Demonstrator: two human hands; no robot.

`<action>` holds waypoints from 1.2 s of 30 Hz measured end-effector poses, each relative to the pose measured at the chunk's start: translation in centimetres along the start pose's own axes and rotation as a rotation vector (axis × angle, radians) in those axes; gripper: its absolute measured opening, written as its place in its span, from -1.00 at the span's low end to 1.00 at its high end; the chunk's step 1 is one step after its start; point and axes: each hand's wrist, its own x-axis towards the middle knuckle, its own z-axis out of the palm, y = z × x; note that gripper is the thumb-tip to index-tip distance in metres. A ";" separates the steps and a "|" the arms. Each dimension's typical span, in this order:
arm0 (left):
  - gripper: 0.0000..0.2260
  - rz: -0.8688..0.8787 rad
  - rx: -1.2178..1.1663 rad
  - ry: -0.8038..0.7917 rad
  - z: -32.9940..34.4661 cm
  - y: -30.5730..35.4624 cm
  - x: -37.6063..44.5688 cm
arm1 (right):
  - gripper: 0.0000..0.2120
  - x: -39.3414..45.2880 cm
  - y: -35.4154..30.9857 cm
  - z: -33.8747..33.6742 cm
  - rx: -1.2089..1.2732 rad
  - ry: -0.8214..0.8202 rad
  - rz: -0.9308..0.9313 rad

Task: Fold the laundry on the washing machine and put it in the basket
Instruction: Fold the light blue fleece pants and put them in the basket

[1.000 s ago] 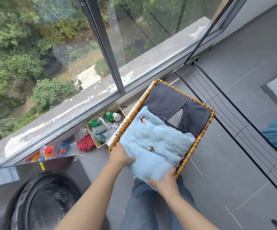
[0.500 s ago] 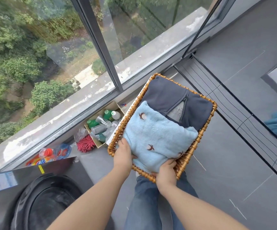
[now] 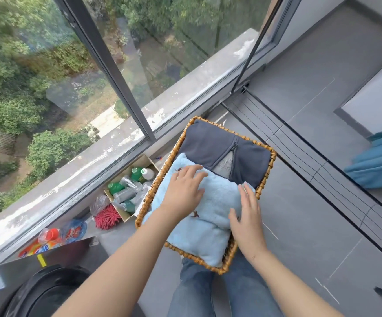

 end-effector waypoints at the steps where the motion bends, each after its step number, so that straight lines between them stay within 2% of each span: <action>1: -0.62 0.012 0.027 -0.006 0.2 -0.5 1.4 | -0.48 1.4 0.8 0.0 -0.086 -0.065 -0.016; 3: -0.62 -0.007 0.042 -0.068 1.2 -1.9 3.3 | -0.49 3.3 2.2 0.1 -0.197 -0.202 0.033; 5: -0.56 -0.074 -0.064 -0.134 2.3 -3.5 3.9 | -0.39 4.3 2.7 0.2 -0.321 -0.255 0.038; 8: -0.60 -0.220 -0.140 -0.176 3.8 -4.4 4.2 | -0.26 5.7 2.9 0.4 -0.485 -0.359 0.038; 12: -0.61 -0.319 -0.106 -0.286 4.5 -3.9 5.6 | -0.43 8.6 2.3 0.1 -0.530 -0.614 0.115; 15: -0.62 -0.365 -0.083 -0.388 4.7 -4.0 6.6 | -0.43 10.2 1.7 -0.2 -0.508 -0.787 0.194; 17: -0.64 -0.404 -0.083 -0.403 5.1 -3.9 7.0 | -0.44 10.5 1.6 0.3 -0.513 -0.822 0.229; 19: -0.67 -0.448 -0.094 -0.387 5.1 -3.7 7.3 | -0.43 10.1 1.8 1.0 -0.529 -0.746 0.247; 20: -0.67 -0.482 -0.115 -0.381 5.0 -3.7 7.4 | -0.42 9.4 2.0 1.6 -0.526 -0.650 0.256; 23: -0.64 -0.576 -0.157 -0.376 4.7 -3.1 7.9 | -0.48 5.9 2.0 3.0 -0.435 -0.124 0.177; 25: -0.61 -0.604 -0.119 -0.359 4.4 -2.2 8.2 | -0.61 3.5 1.3 3.4 -0.344 0.106 0.001; 26: -0.60 -0.605 -0.083 -0.333 4.2 -1.6 8.2 | -0.62 2.5 0.9 3.6 -0.328 0.119 -0.088; 28: -0.62 -0.584 0.001 -0.249 4.2 -0.5 7.5 | -0.57 0.8 0.4 4.5 -0.381 0.040 -0.187; 31: -0.62 -0.474 -0.048 0.025 5.3 0.1 4.1 | -0.49 -0.5 0.6 5.8 -0.448 -0.050 -0.123; 33: -0.58 -0.289 -0.074 0.172 6.0 -0.1 0.7 | -0.49 -0.9 1.2 6.4 -0.401 -0.078 -0.081; 35: -0.58 -0.116 -0.001 0.133 7.2 -0.6 -2.0 | -0.49 -0.6 1.7 6.7 -0.332 -0.069 -0.018; 36: -0.57 -0.095 0.027 0.082 7.8 -1.0 -2.6 | -0.48 -0.4 1.7 7.0 -0.317 -0.047 0.016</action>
